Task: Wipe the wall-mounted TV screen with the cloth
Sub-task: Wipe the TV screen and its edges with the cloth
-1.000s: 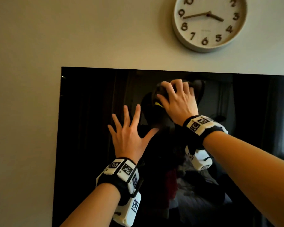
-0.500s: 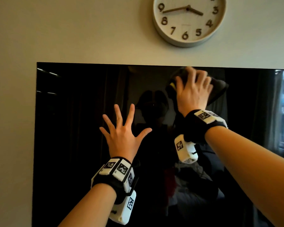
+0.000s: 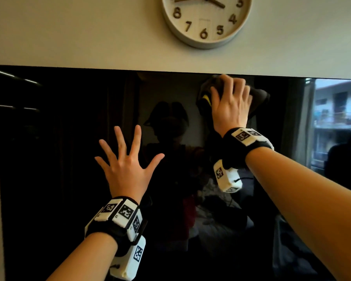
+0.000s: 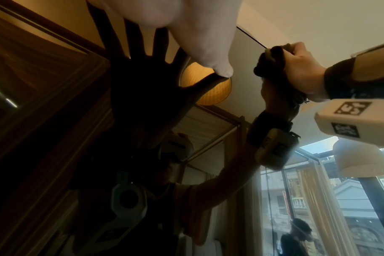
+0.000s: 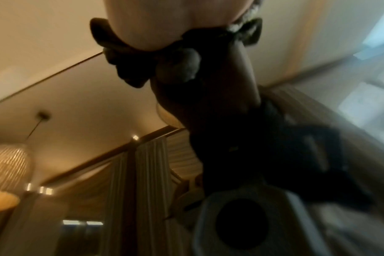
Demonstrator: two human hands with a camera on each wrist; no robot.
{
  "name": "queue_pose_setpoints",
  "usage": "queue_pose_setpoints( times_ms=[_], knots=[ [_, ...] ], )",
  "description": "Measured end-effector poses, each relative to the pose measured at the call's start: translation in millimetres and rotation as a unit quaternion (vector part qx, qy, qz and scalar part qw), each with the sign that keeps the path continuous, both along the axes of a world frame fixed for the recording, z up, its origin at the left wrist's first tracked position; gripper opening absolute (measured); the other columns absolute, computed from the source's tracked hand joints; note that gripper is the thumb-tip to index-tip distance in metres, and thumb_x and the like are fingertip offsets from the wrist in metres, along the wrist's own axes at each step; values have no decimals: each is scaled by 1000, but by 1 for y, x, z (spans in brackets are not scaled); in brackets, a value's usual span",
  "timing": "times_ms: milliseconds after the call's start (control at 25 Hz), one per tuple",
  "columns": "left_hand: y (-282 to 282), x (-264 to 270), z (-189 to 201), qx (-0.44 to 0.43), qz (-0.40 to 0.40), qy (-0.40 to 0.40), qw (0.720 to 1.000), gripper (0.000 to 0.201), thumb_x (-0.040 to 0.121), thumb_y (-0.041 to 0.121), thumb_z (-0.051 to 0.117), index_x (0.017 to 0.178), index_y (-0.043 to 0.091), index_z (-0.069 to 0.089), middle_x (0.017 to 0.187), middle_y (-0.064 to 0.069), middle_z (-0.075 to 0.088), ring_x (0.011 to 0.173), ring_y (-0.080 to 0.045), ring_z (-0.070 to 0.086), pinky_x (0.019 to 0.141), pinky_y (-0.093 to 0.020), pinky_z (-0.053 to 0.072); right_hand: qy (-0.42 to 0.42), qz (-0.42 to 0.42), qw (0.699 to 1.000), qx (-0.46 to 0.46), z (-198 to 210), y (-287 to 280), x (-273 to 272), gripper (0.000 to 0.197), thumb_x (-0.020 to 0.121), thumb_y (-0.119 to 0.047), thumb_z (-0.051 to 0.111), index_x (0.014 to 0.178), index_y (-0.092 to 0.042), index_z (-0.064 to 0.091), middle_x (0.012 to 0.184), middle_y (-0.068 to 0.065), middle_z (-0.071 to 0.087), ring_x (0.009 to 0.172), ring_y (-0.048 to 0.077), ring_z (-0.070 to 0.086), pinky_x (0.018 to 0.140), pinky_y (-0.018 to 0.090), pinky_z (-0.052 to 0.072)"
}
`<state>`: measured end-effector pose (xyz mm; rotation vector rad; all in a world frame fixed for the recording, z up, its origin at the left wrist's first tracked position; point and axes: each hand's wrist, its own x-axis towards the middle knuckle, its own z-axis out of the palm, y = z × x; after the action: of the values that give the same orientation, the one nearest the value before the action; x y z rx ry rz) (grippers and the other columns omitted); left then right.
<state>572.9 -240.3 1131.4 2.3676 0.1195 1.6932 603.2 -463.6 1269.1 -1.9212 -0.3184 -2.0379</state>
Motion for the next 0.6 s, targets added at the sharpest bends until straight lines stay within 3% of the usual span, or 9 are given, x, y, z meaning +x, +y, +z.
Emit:
queue_pose_setpoints(
  times_ms=[40,160,200,280,320,440,480,600],
  knots=[
    [0,0,-1,3,-1,2,1000,87,82,80,32,155,32,21,161,-18,19,140,-58,19,100,-76,28,-2,-6,1000,23,-3,-1,0,38,93,-40,47,123,-16,50,112,13,51,95,32,45,78,41,35],
    [-1,-4,1,-8,-11,11,1000,88,81,79,33,155,33,19,161,-19,16,140,-59,16,102,-77,26,5,-34,994,-106,-17,-14,4,38,93,-41,47,123,-18,50,110,13,51,94,33,45,78,43,36],
    [-3,-6,2,-17,-16,15,1000,89,81,80,32,155,32,18,161,-20,15,140,-59,15,103,-77,26,15,-34,997,-69,-9,-25,4,39,93,-42,46,123,-18,50,111,14,51,96,34,45,79,43,36],
    [-17,-12,8,-18,-22,12,1000,90,82,80,33,155,30,19,160,-21,17,139,-60,17,104,-75,27,32,1,995,91,2,-44,-1,41,92,-44,46,125,-19,49,115,15,48,100,35,44,82,42,33],
    [-30,-15,12,-6,-25,6,1000,89,83,80,35,155,29,21,160,-22,20,138,-60,20,104,-73,28,37,-3,994,107,0,-48,-1,42,92,-45,46,125,-19,48,116,14,48,101,34,44,82,41,32],
    [-87,-21,31,32,-49,-9,998,83,82,78,43,152,34,31,157,-18,30,138,-58,25,102,-70,33,39,-28,995,-88,-22,-54,-1,40,90,-47,50,122,-23,48,113,13,49,97,33,44,80,42,35],
    [-107,-22,37,35,-59,-7,998,82,82,78,44,151,37,31,158,-14,30,140,-55,24,103,-70,31,38,-29,995,-91,-16,-65,-2,40,90,-47,51,122,-23,48,113,13,49,98,34,45,81,43,35],
    [-153,-20,38,50,-105,33,993,81,83,78,44,153,40,23,162,2,24,148,-43,11,109,-73,20,74,16,990,115,8,-95,-5,43,92,-48,47,126,-22,46,120,14,45,105,34,42,87,43,31]
  ],
)
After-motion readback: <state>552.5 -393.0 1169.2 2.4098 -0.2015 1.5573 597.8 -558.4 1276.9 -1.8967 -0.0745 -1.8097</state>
